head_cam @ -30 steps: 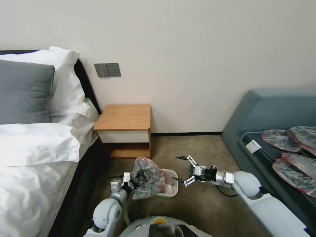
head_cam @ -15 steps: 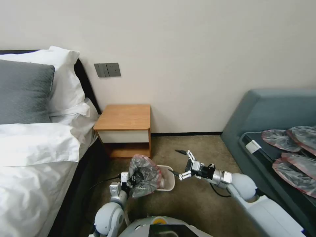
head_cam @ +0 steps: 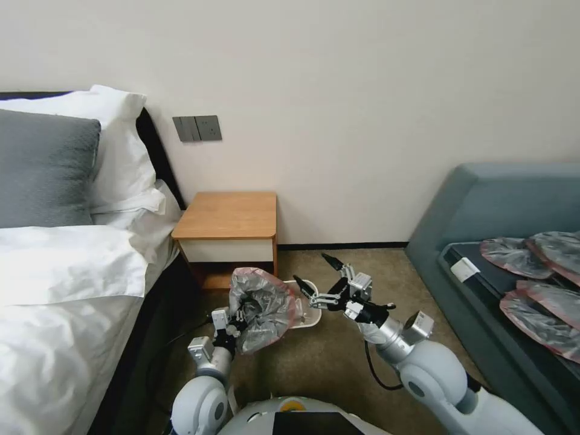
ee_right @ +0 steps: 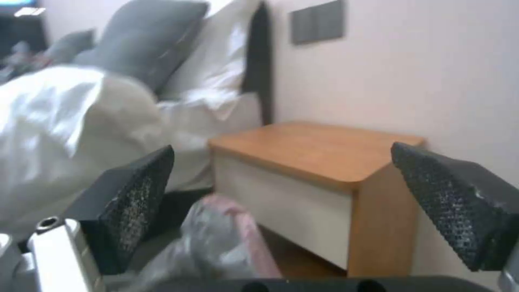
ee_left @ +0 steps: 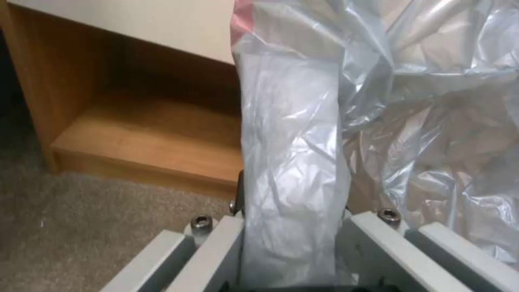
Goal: Pick up the garbage bag from the table and place it over the trash can.
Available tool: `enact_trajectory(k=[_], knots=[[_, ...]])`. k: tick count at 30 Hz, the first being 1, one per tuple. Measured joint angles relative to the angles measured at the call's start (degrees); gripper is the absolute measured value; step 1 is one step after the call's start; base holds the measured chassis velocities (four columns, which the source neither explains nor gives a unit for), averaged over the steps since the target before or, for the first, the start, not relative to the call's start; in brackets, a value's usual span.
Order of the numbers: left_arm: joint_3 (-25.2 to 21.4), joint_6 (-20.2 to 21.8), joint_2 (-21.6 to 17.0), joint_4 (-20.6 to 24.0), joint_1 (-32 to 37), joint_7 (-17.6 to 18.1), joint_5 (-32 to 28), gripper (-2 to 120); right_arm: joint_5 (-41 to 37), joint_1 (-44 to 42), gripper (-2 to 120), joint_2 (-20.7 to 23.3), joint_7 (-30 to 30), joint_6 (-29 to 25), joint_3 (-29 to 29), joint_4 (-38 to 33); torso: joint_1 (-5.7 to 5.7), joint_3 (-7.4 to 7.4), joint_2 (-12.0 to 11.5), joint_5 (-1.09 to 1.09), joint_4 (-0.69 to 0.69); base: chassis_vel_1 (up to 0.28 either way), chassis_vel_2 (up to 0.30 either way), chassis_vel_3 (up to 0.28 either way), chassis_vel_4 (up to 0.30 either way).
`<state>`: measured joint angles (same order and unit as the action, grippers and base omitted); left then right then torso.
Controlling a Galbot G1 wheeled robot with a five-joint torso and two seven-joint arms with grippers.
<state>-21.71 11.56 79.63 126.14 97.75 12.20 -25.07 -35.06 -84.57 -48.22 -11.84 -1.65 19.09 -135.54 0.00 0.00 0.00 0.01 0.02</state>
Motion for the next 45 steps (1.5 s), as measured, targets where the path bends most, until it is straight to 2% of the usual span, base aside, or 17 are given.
enact_trajectory(k=[2,5,7,8,11,12,14,16,20,24,41,45], knots=[[-0.4,-1.8,0.0,0.0,-0.3,-1.2,1.1,2,0.2,2.3,100,3.4,-6.1,0.1,0.0,2.9,0.00,0.00,0.0,0.02,-0.02,0.000,0.000,0.000,0.000],[-0.5,-2.9,-0.2,-0.3,-1.2,-1.7,1.7,2,0.2,4.8,100,5.8,-7.9,1.3,-1.6,4.7,0.00,0.00,0.0,-0.02,-0.03,0.000,0.000,0.000,0.000],[-0.8,-3.6,-0.4,-0.2,-2.2,-2.1,1.7,2,-2.6,8.0,100,7.1,-4.2,4.6,-6.0,4.9,0.00,0.00,0.0,-0.01,-0.02,0.000,0.000,0.000,0.000],[-0.8,-3.6,-0.4,-0.2,-2.2,-2.1,1.7,2,-2.6,8.0,100,7.1,-4.2,4.6,-6.0,4.9,0.00,0.00,0.0,-0.01,-0.02,0.000,0.000,0.000,0.000],[-1.2,-3.8,-0.7,0.6,-2.9,-2.6,0.7,2,-8.0,13.3,100,6.7,5.0,10.3,-12.1,4.7,0.00,0.00,0.0,-0.01,-0.03,0.000,0.000,0.000,0.000],[-1.2,-3.8,-0.7,0.6,-2.9,-2.6,0.7,2,-8.0,13.3,100,6.7,5.0,10.3,-12.1,4.7,0.00,0.00,0.0,-0.01,-0.03,0.000,0.000,0.000,0.000],[-1.5,-3.8,-0.9,0.9,-3.3,-2.6,0.1,2,-12.1,16.9,100,5.7,10.6,13.6,-15.3,4.7,0.00,0.00,0.0,0.00,-0.02,0.000,0.000,0.000,0.000],[-1.6,-3.8,-1.0,0.9,-3.5,-2.6,-0.1,2,-13.4,17.9,100,5.4,12.2,14.6,-16.2,4.7,0.00,0.00,0.0,0.00,-0.02,0.000,0.000,0.000,0.000],[-1.8,-3.7,-1.2,1.0,-3.8,-2.5,-0.6,2,-20.9,25.3,100,3.0,19.8,20.0,-22.3,6.0,0.00,0.00,0.0,-0.01,-0.02,0.000,0.000,0.000,0.000],[-1.7,-3.6,-1.0,0.8,-4.0,-2.6,-0.6,2,-25.4,28.1,100,1.1,24.6,23.7,-24.8,6.4,0.00,0.00,0.0,-0.02,-0.02,0.000,0.000,0.000,0.000],[-1.6,-3.6,-1.0,0.6,-3.5,-2.8,-0.6,2,-23.0,30.8,99,-1.2,22.8,23.9,-27.1,12.9,0.00,0.00,0.0,-0.01,-0.03,0.000,0.000,0.000,0.000],[-1.6,-3.6,-0.9,0.7,-3.4,-2.8,-0.6,2,-22.2,31.0,84,-1.6,22.1,23.5,-27.7,13.4,0.00,0.00,0.0,-0.01,-0.03,0.000,0.000,0.000,0.000]])
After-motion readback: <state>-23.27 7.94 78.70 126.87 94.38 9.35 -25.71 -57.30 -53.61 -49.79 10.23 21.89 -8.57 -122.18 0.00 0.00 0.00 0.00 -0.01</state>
